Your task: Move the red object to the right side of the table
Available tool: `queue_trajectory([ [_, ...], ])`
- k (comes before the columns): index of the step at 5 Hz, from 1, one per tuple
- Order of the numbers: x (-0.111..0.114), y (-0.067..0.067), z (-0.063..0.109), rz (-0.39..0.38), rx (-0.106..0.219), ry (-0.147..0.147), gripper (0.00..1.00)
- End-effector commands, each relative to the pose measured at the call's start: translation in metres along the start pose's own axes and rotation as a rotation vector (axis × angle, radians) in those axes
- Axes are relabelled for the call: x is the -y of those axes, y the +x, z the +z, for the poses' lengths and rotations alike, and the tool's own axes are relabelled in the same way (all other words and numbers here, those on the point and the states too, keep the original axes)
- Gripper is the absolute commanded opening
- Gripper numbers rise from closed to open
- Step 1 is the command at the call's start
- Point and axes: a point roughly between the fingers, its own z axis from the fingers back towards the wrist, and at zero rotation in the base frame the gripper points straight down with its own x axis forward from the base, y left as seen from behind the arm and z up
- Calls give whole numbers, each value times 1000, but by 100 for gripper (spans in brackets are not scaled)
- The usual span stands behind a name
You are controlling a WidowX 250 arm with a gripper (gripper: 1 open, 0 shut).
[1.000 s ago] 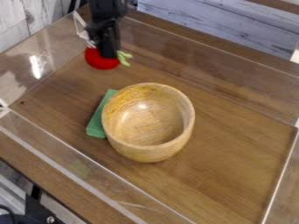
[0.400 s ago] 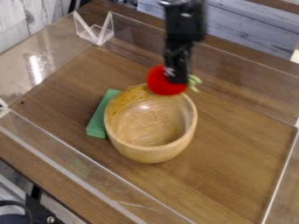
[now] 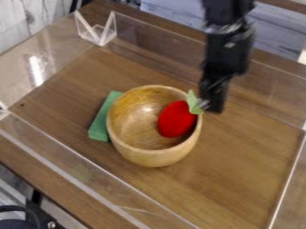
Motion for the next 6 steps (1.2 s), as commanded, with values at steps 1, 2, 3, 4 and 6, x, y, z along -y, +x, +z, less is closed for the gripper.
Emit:
queue_trajectory([
  [1,11,-8,16,-40,-3,60,100],
  [2,8,-9,3,22,-10,70,0],
  [3,6,-4,1,99,-36,78,0],
  [4,2,1,13,123,-66,76,0],
  [6,11,-2,25,186,-112,99,100],
])
